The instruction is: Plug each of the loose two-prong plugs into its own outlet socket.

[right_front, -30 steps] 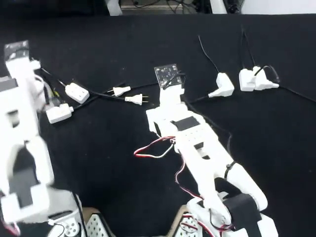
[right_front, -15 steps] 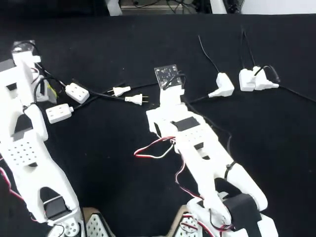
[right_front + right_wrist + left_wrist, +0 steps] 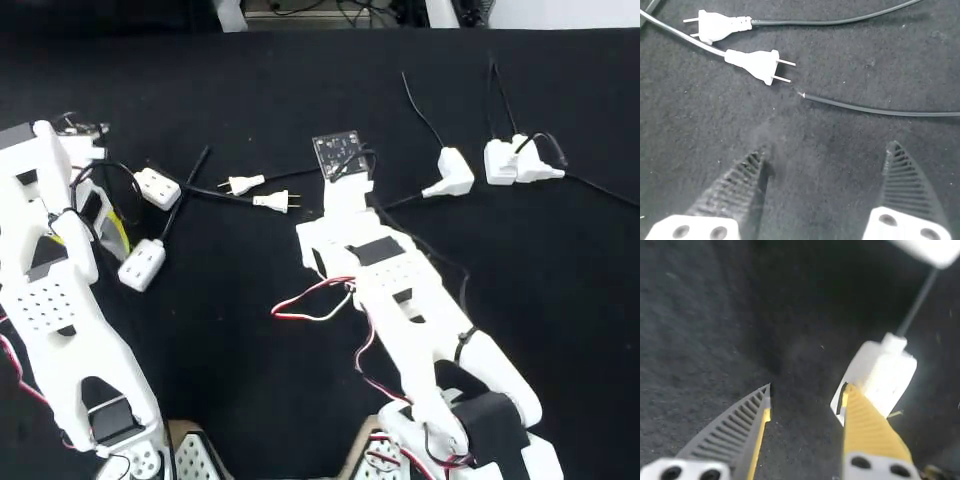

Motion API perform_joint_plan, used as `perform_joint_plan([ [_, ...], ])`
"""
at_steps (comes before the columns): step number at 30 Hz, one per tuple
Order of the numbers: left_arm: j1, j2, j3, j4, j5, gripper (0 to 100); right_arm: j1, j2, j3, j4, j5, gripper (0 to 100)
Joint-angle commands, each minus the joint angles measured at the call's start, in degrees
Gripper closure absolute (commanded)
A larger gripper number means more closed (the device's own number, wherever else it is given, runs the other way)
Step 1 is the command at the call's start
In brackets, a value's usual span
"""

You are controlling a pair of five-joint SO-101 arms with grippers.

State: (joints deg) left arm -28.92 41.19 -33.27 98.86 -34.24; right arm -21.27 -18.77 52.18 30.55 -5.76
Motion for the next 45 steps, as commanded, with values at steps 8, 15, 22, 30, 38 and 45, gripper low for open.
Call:
perform_joint_plan([
  [8, 9.54, -20.57, 31.87, -7.3, -4.57, 79, -0.53, -2.59, -0.4, -0.88, -0.53, 68.4],
  [15, 24.75, -45.19, 62.9, -24.26, 0.88, 79, -0.44, -2.68, -0.48, -0.79, -0.44, 68.4],
  [22, 26.77, -60.92, 70.11, -29.89, 4.13, 79, 0.26, -2.68, -0.4, -0.79, -0.44, 68.4],
  [30, 18.86, -51.43, 58.42, -31.21, 21.71, 73, 2.9, -2.68, -1.27, -0.88, -0.44, 68.4],
  [38, 22.81, -32.53, 40.22, -30.15, 27.78, 73, 2.81, -2.24, -0.92, -0.88, -0.44, 68.4],
  [45, 23.78, -21.27, 34.07, -30.24, 31.03, 73, 2.73, -2.24, -0.92, -0.79, -0.44, 68.4],
])
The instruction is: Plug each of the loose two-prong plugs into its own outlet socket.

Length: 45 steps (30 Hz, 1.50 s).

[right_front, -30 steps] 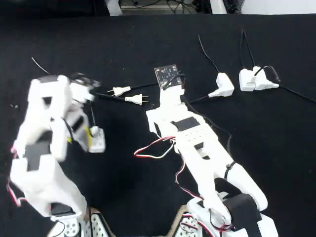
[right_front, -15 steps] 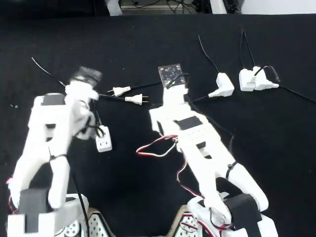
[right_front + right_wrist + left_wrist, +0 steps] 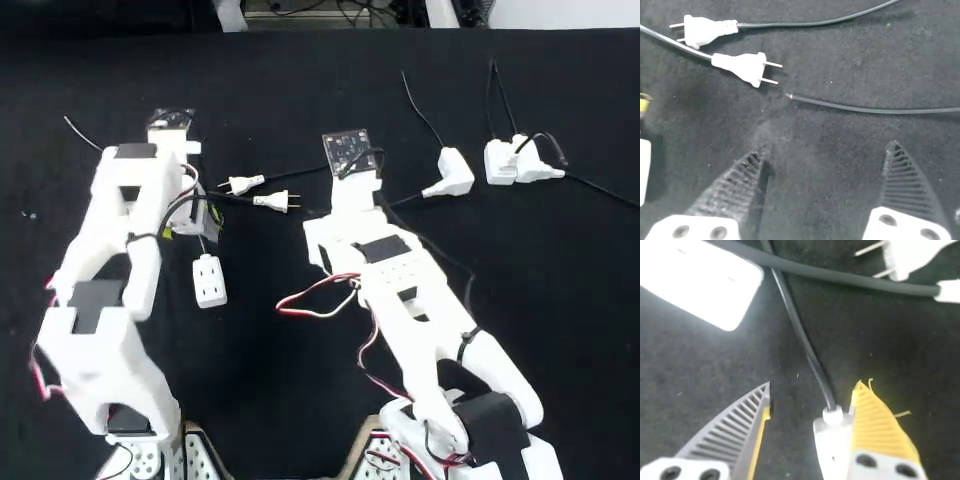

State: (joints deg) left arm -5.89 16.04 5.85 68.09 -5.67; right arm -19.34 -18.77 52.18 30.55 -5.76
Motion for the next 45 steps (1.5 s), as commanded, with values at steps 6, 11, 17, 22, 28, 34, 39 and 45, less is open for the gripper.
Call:
perform_joint_plan([
  [6, 1.89, 5.98, -2.07, 0.88, 6.15, 92, 0.79, -2.24, -0.92, -0.79, -0.44, 68.4],
  [11, 5.76, -1.23, 5.23, 0.53, 8.53, 97, 0.79, -2.51, -0.92, -0.79, -0.44, 68.4],
  [17, 9.27, -18.81, 15.08, 0.44, 8.62, 97, 0.88, -2.59, -0.92, -0.79, -0.44, 68.4],
  [22, 3.82, -28.57, 20.7, 0.79, 8.88, 97, 0.88, -2.59, -0.92, -0.79, -0.44, 68.4],
  [28, -0.31, -30.68, 26.24, 0.79, 8.7, 93, 0.88, -2.51, -1.01, -0.79, -0.44, 68.4],
  [34, -7.08, -33.67, 30.55, 0.53, 8.53, 81, 0.97, -2.24, -1.01, -0.79, -0.44, 68.4],
  [39, -12.53, -39.21, 29.67, 0.97, 1.93, 79, 0.88, -2.24, -0.92, -0.79, -0.44, 68.4],
  [45, -17.01, -41.41, 36.35, 3.6, -18.37, 79, 0.88, -2.51, -1.01, -0.79, -0.44, 68.4],
])
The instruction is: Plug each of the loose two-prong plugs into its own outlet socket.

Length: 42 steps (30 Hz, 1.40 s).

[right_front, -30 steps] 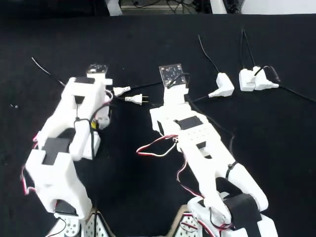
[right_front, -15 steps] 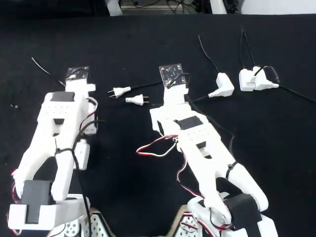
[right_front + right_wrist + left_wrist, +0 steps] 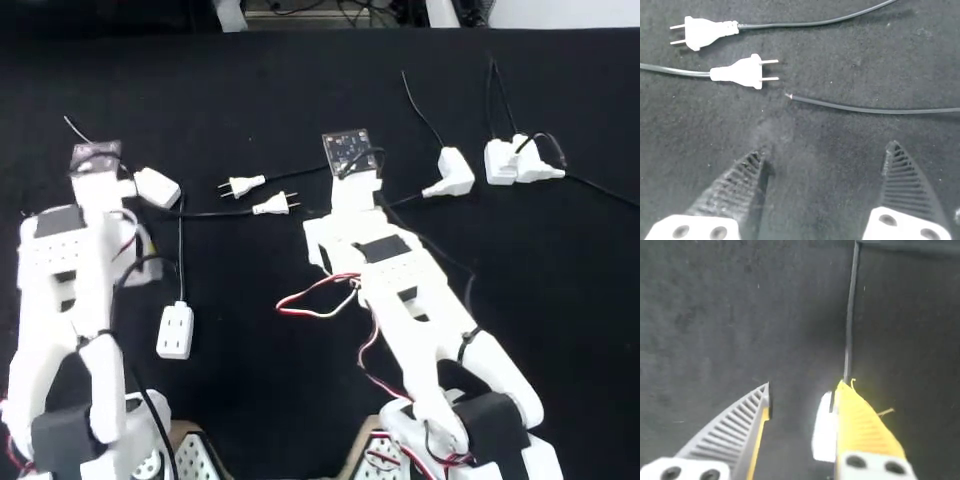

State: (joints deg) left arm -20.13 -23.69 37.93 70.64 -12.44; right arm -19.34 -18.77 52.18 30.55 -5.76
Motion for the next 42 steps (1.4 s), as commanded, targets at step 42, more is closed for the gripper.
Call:
perform_joint_plan([
  [42, 13.23, 20.04, -2.24, -27.25, 14.68, 79, 4.75, -2.68, -1.1, -0.88, -0.53, 68.4],
])
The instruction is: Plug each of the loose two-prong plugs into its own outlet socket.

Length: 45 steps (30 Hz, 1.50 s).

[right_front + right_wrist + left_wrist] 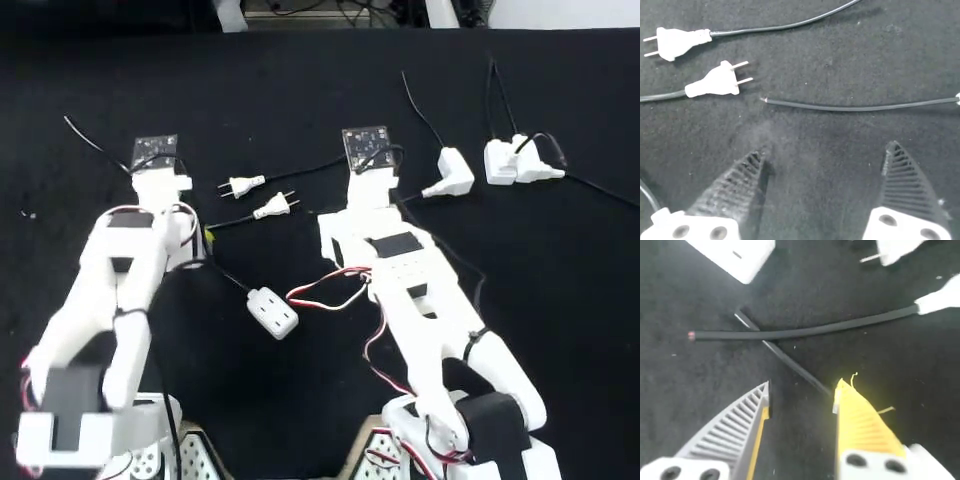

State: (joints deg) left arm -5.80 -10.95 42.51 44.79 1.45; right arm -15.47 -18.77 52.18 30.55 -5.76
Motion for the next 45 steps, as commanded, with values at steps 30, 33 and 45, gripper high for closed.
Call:
perform_joint_plan([
  [30, -14.9, -12.31, -0.75, 23.47, -12.84, 79, 0.88, -2.68, -1.19, -0.88, -0.53, 68.4],
  [33, -13.67, -16.35, -1.63, 30.24, -24.35, 75, 0.88, -2.51, -1.19, -0.88, -0.53, 68.4],
  [45, -3.82, -10.99, 3.47, 46.86, -66.11, 77, 0.88, -2.59, -1.27, -0.88, -0.53, 68.4],
])
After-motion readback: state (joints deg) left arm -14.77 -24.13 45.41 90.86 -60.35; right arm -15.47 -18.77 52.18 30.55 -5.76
